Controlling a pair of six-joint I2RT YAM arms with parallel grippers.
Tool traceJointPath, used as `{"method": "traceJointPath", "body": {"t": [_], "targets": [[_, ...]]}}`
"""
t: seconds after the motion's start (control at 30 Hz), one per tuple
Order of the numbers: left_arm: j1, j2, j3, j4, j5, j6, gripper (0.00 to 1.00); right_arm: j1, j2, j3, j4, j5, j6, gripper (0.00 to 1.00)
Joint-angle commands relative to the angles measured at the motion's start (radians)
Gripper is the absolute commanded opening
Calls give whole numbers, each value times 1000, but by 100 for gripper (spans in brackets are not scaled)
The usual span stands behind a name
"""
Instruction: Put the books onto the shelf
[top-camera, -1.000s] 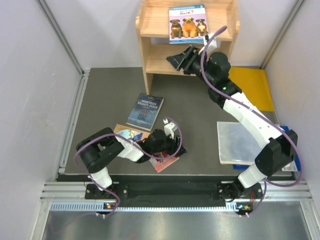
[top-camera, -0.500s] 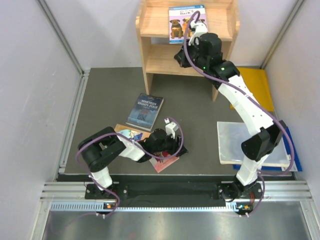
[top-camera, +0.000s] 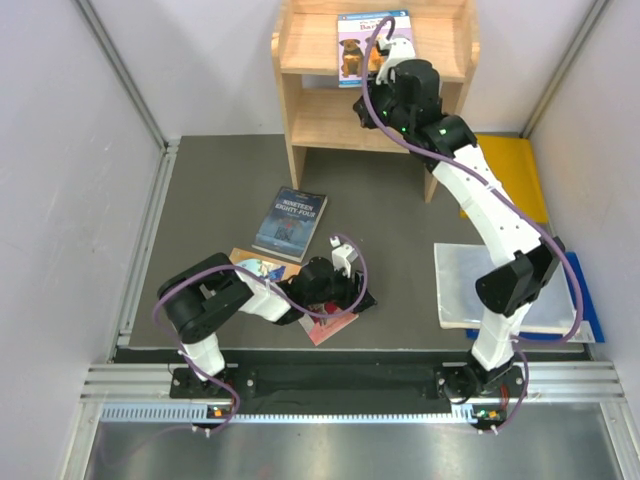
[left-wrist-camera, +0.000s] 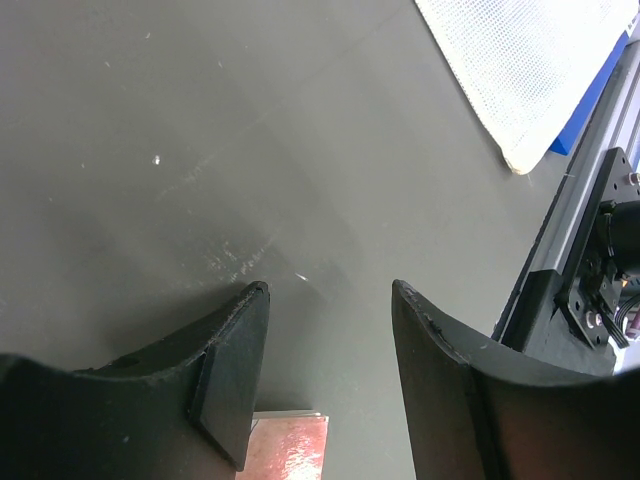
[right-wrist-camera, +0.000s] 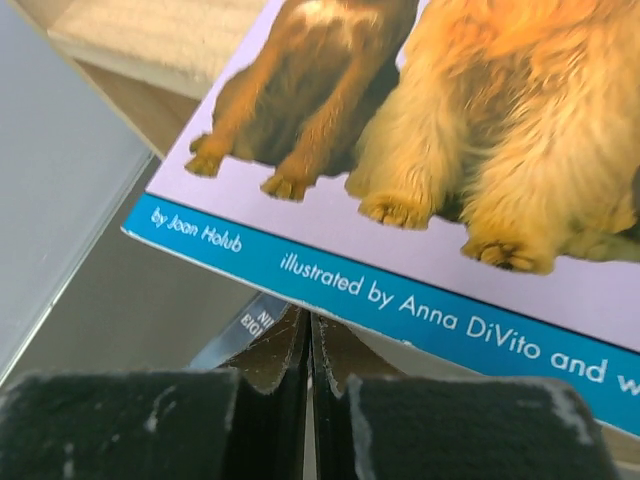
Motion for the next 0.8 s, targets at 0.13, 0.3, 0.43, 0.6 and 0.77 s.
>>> {"method": "traceJointPath", "body": {"t": [0.13,0.3,0.43,0.6,0.77], "targets": [[-6,27,8,-55,-2,21,58,70,74,107,84,162,-22,0],[-6,26,8,-58,-2,21,58,97,102,112,118,179,-37,0],[-7,23,7,-63,-2,24,58,99,103,110,129,205,-36,0],[-7,26,8,-61,-1,24,58,99,100,104,149,248,-46,0],[-9,26,8,-66,-2,23,58,99,111,103,180,268,-60,0]]}}
